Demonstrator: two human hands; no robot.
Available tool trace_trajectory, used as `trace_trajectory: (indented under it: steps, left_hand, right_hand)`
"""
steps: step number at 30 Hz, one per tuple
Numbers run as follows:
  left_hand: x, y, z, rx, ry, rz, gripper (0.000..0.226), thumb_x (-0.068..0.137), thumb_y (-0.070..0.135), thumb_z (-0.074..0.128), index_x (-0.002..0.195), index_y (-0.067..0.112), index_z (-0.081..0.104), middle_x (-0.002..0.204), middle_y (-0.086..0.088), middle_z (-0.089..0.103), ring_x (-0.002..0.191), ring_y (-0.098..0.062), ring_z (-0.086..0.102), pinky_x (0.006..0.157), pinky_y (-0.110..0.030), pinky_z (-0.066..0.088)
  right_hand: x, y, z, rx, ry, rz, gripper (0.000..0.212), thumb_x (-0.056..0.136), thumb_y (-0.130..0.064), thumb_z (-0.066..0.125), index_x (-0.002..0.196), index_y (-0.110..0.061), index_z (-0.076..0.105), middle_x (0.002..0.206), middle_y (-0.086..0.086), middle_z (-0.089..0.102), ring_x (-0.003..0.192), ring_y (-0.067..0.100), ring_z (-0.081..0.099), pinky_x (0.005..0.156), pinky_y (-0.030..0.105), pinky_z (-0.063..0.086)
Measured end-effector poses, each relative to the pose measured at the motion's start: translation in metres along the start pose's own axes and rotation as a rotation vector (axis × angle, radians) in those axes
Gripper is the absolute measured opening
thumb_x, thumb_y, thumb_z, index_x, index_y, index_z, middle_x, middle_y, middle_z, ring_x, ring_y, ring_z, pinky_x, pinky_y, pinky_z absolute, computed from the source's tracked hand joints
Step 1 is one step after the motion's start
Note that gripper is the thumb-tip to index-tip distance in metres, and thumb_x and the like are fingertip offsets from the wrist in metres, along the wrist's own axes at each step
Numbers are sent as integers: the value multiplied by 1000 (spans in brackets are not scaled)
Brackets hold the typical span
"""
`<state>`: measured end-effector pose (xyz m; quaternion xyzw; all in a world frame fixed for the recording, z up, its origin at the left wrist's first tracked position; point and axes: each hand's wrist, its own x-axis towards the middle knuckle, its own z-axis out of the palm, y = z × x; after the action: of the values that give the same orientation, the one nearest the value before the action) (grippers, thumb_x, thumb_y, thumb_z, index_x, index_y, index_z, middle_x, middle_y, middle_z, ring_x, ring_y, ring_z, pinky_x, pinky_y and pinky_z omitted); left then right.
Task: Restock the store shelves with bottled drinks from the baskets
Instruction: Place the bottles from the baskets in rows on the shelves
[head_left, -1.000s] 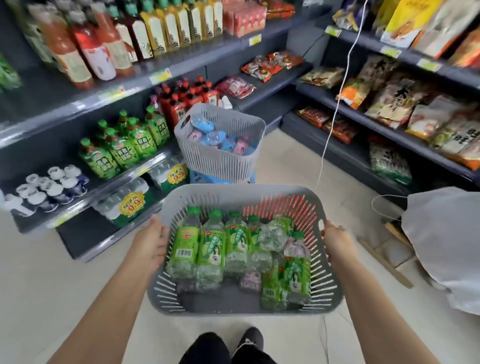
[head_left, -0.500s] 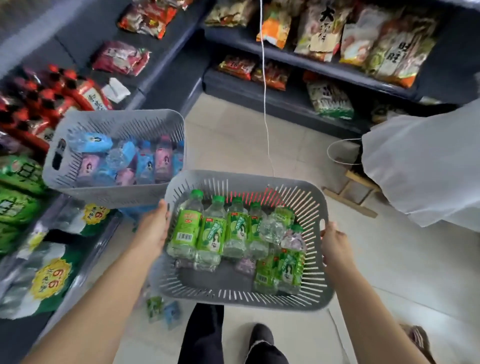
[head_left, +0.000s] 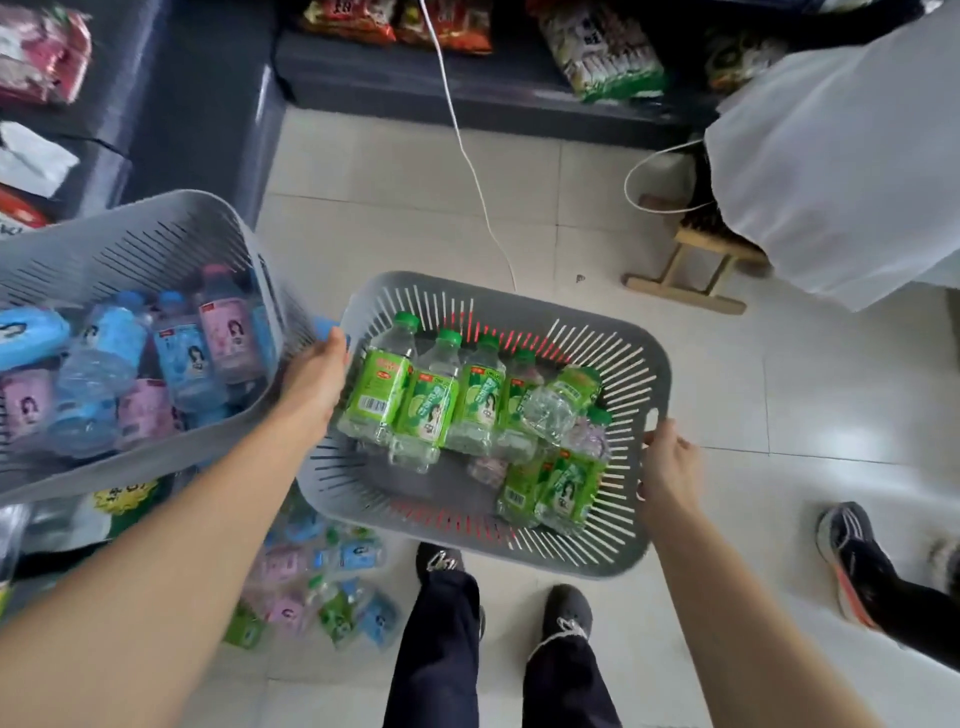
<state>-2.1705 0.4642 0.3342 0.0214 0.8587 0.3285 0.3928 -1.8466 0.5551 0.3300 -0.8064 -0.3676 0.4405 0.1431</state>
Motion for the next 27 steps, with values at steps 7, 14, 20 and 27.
trace_trajectory:
  steps: [7,14,20,27]
  left_hand:
    - [35,-1,24,79,-71,67,50,98,53,38,94,9,60,62,-6,46,49,-17,31,52,-29,26]
    - [52,-7,35,154,-116,90,54,98,53,38,95,3,58,70,-23,45,51,-31,41,50,-35,35]
    - [61,-7,39,357,-83,131,52,95,53,39,109,5,53,96,-26,61,88,-41,61,75,-49,50]
    - [23,7,26,874,-155,280,42,100,30,43,129,0,42,128,-20,52,117,-37,50,91,-41,41]
  right_hand:
    - [10,26,18,95,-20,96,47,98,-38,28,69,-12,55,72,12,60,62,22,52,62,33,40]
    - [25,42,29,67,-19,139,48,96,-46,26,78,-15,59,87,16,68,78,29,60,72,43,47]
    - [28,42,30,-78,-44,128,58,94,-49,20,106,-6,58,105,19,64,96,35,62,84,45,49]
    - [8,12,13,-384,-151,57,16,98,-19,44,101,-5,49,96,14,55,87,30,53,82,39,46]
